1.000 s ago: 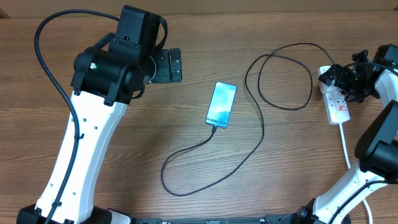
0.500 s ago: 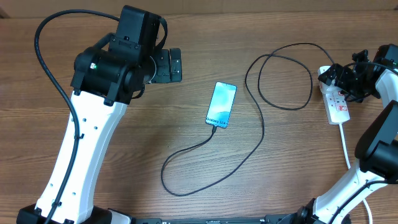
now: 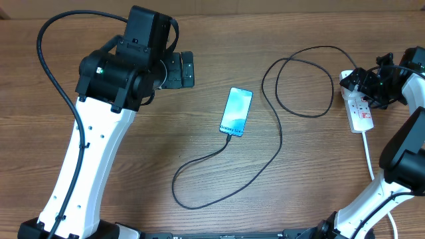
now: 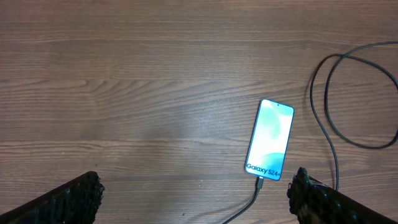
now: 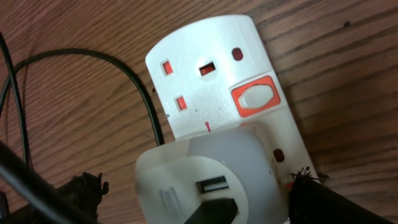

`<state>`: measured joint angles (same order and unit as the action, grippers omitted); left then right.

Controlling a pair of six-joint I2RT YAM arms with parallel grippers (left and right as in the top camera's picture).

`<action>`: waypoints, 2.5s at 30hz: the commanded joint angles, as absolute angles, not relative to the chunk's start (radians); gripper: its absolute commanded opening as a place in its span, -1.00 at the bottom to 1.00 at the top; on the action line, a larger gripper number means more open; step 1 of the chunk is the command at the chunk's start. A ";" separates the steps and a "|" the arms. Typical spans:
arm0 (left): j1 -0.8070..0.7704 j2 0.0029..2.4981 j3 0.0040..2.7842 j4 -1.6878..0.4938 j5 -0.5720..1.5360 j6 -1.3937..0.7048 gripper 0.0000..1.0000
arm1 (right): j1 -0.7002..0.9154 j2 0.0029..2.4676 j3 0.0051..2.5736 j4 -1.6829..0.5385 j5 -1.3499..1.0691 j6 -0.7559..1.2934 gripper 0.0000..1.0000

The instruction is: Plug charger to phone and switch on socket

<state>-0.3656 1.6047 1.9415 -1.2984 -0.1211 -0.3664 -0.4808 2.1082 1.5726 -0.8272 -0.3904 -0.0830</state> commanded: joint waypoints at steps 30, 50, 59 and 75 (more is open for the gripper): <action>-0.360 1.610 1.948 -1.298 -0.138 -0.362 0.99 | -0.471 2.162 1.570 -0.888 -0.500 -0.076 0.89; -0.360 1.610 1.948 -1.298 -0.138 -0.362 0.99 | -0.473 2.162 1.576 -0.896 -0.430 -0.022 0.93; -0.360 1.610 1.948 -1.298 -0.138 -0.362 0.99 | -0.473 2.149 1.628 -0.940 -0.337 0.030 0.99; -0.360 1.610 1.948 -1.298 -0.138 -0.362 0.99 | -0.471 1.900 1.631 -1.020 -0.319 0.052 1.00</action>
